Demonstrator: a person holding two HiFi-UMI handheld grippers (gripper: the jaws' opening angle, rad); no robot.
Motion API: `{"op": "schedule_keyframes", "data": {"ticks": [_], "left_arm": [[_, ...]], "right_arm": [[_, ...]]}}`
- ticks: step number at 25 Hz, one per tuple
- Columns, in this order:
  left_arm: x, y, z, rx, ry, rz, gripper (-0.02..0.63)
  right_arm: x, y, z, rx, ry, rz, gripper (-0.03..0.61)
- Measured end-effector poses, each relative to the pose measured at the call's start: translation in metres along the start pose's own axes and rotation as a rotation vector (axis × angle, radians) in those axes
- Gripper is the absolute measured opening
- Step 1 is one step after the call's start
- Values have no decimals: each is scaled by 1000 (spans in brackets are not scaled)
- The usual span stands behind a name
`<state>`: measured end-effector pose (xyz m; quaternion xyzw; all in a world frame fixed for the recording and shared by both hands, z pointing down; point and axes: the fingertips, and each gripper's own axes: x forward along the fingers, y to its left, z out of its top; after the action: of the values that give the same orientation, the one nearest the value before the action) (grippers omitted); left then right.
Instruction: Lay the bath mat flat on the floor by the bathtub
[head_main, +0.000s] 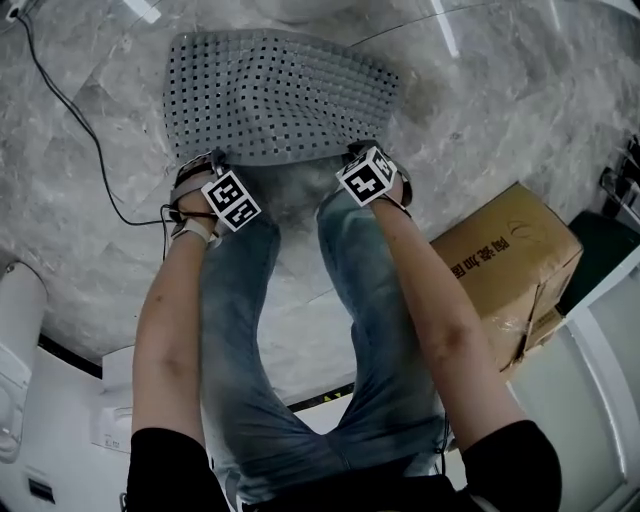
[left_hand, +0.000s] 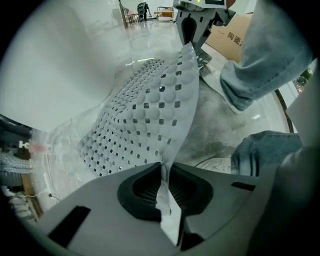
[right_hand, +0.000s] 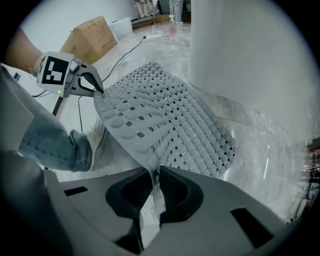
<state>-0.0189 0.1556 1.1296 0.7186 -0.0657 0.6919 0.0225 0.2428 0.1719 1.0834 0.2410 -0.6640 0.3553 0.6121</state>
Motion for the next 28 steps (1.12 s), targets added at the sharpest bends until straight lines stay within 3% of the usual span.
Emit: {"op": "schedule_keyframes", "data": {"ticks": [4,7,11,15,19,24,26,28], "left_arm": [[5,35,-3,-48,7,20,37],[6,38,-7,-57,23,-4,37],[4,28,-23,-123,49,-19,65],[-5,14,-36,-154,49,-11,159],[-18,-6,-43,-296,58,-101,237],[-59,-5,-27,-517,13,-127,253],[-85,6,-10,-629,-43,-109,202],[-108,10,7,-768,-92,-137,27]], "right_arm": [[1,-18,29,9,-41,-40,63],[-1,-13,33,-9,-37,-12,69],[1,9,20,26,-24,90,155],[-3,17,7,70,-39,119,218],[-15,8,-1,179,-82,145,285],[-51,-20,-4,319,-116,116,279],[-67,-25,-6,327,-125,117,276],[-82,-26,-5,296,-131,128,276]]}}
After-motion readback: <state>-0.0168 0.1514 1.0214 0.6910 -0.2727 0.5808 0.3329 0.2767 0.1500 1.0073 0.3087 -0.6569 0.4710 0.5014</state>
